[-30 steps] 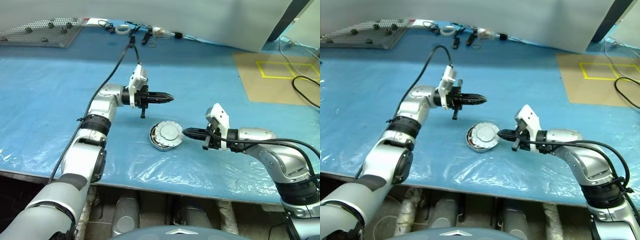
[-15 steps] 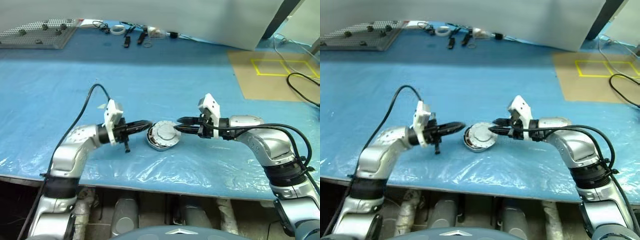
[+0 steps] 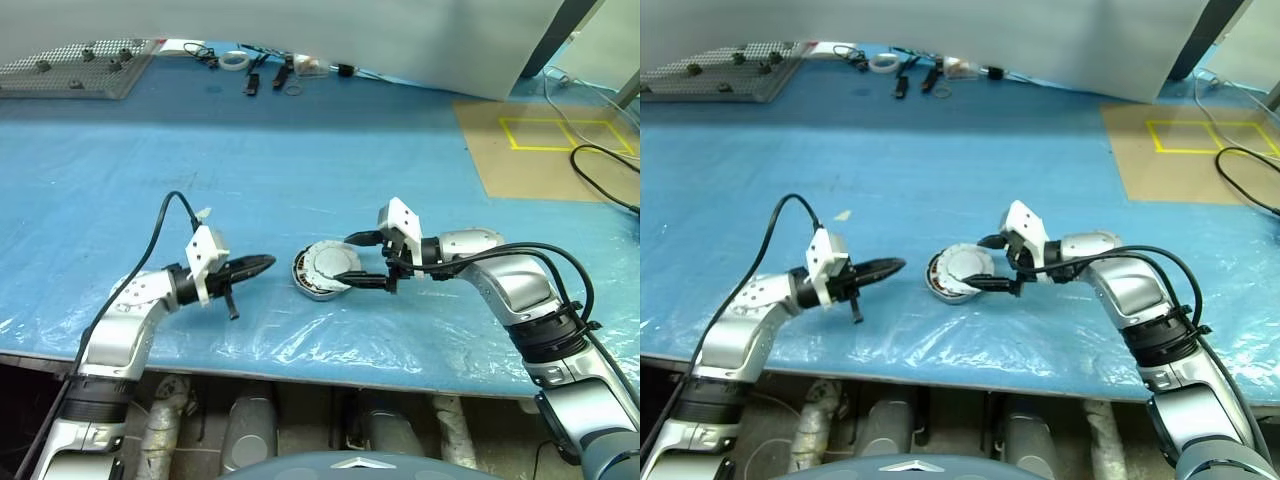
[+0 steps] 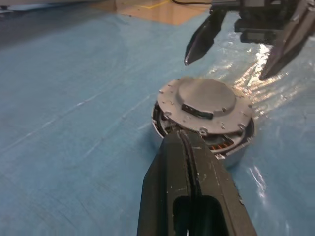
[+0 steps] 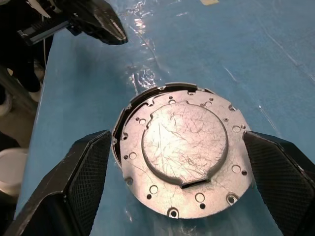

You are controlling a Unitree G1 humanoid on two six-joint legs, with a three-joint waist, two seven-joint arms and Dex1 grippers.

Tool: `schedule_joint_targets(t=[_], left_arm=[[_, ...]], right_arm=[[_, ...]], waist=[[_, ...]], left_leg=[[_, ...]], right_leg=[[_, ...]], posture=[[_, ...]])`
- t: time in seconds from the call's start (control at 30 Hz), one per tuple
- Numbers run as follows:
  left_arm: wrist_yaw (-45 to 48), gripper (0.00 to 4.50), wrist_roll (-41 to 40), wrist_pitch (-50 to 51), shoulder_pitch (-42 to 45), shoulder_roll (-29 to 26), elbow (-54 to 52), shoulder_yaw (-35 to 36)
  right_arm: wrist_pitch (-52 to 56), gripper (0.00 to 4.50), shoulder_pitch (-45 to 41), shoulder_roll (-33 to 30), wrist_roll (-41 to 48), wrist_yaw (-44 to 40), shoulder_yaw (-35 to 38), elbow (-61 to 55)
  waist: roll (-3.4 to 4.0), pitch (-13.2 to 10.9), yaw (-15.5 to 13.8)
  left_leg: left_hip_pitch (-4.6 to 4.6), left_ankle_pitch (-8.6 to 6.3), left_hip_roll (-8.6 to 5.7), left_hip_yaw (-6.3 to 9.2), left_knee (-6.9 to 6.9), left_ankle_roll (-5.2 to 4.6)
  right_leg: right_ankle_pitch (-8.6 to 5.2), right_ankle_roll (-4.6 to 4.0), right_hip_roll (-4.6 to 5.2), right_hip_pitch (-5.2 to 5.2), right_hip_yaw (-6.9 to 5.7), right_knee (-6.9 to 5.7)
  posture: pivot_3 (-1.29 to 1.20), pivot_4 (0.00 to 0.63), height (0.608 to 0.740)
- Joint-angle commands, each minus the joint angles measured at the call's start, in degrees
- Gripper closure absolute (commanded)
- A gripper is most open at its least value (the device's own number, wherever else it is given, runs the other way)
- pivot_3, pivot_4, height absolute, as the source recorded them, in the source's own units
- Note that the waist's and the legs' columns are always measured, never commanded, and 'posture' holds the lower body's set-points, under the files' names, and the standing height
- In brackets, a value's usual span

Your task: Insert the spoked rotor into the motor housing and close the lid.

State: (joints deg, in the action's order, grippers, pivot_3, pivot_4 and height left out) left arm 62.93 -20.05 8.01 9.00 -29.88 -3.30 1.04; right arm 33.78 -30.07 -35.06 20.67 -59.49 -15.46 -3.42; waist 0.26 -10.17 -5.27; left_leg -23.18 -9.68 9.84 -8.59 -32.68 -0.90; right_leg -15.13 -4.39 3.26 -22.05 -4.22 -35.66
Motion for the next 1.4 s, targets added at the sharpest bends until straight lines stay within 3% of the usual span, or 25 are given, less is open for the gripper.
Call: schedule_joint_targets(t=[0.03, 0.67, 0.87, 1.4], left_arm=[[2.73, 4.5, -1.61, -2.78, -0.67, -0.92, 1.01, 0.44], [-5.41, 4.5, -2.09, 2.03, -2.34, -0.03, -6.32, -0.89], [-6.87, 4.5, -2.05, 3.28, -3.14, -0.25, -7.86, -1.02], [-8.21, 4.5, -2.85, 5.99, -2.61, -1.28, -10.53, -0.73]], right_arm=[[-4.65, 0.02, -0.96, 1.16, -2.77, -0.53, -0.91, 1.31], [-14.79, 0.02, -1.0, 4.58, -11.68, -1.76, -3.89, 9.24], [-16.06, 1.51, -1.12, 4.78, -12.49, -3.26, -3.93, 10.02], [-8.72, 1.52, -5.35, 6.51, -8.8, -4.09, -1.0, 6.11]], waist=[[0.01, 0.01, -0.02], [0.03, 0.04, 0.13], [0.03, 0.04, 0.17], [0.04, 0.04, 1.15]], left_leg=[[0.01, 0.0, 0.01, 0.0, -0.01, 0.0], [0.2, -0.03, 0.02, -0.03, -0.14, 0.04], [0.18, 0.0, 0.01, -0.03, -0.14, -0.02], [0.16, 0.01, 0.02, -0.03, -0.16, -0.02]], right_leg=[[0.0, 0.0, 0.0, 0.01, 0.0, -0.01], [0.0, -0.01, 0.0, 0.15, 0.07, -0.12], [0.0, -0.01, 0.0, 0.15, 0.07, -0.1], [0.0, -0.01, -0.01, 0.14, 0.07, -0.13]], posture=[[0.0, 0.15, 0.74], [0.0, 0.15, 0.74], [0.0, 0.15, 0.74], [0.0, 0.15, 0.74]])
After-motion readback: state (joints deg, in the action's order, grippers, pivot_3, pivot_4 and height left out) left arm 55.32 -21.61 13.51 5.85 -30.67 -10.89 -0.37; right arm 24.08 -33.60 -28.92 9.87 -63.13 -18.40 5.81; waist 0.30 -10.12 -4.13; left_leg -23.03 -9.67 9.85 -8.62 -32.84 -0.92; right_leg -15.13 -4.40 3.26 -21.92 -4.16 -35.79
